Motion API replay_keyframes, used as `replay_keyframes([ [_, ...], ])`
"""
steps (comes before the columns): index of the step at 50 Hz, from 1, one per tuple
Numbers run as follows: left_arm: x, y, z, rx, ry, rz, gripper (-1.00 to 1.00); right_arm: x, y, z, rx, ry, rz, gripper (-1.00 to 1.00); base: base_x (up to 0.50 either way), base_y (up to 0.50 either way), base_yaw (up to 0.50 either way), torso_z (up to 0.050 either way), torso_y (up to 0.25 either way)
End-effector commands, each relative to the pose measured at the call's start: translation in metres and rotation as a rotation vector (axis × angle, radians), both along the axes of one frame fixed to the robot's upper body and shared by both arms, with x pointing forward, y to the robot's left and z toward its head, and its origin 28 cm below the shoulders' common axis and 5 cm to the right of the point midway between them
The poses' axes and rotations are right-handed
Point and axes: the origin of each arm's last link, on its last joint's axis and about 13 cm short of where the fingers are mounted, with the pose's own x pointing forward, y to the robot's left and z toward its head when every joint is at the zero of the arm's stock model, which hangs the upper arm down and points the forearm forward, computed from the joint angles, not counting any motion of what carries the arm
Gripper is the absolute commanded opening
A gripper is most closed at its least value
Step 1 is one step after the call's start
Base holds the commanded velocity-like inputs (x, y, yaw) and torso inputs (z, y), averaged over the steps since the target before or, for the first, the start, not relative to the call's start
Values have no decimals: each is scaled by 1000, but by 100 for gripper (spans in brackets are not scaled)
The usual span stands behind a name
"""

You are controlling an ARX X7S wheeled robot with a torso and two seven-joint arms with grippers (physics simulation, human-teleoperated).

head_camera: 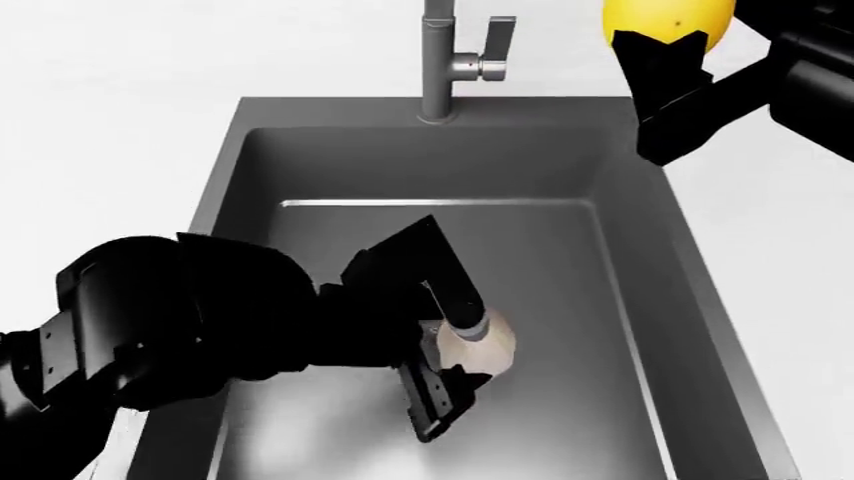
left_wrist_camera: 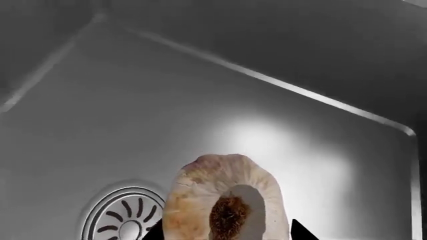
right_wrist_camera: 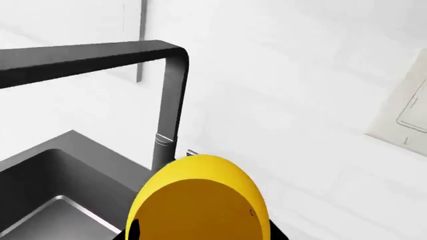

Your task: Pick up the fruits and vegetables and place them in the sink. Turn on the sink faucet to wash them. Then turn the sink off and put them in the tray.

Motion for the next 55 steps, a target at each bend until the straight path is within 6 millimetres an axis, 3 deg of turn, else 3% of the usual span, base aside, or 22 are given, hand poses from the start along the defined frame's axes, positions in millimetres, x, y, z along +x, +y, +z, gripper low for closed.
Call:
replay_keyframes([
  [1,-11,19,46,-51,-52,35,-100,2,2,6,63,-13,21,-100,0,0,0,0,250],
  [9,-10,34,78,-119,-117,109,-100,7,6,8,77,-4,41,-100,0,0,0,0,250],
  [18,-7,35,103,-221,-181,147,-100,6,6,6,62,23,17,-100,-360,-35,0,0,169],
  [42,-13,54,133,-517,-357,351,-100,5,13,9,29,1,9,-100,-501,-202,0,0,0],
  [55,-25,61,134,-579,-368,402,-100,4,13,6,33,-41,5,-100,-451,296,0,0,-1],
])
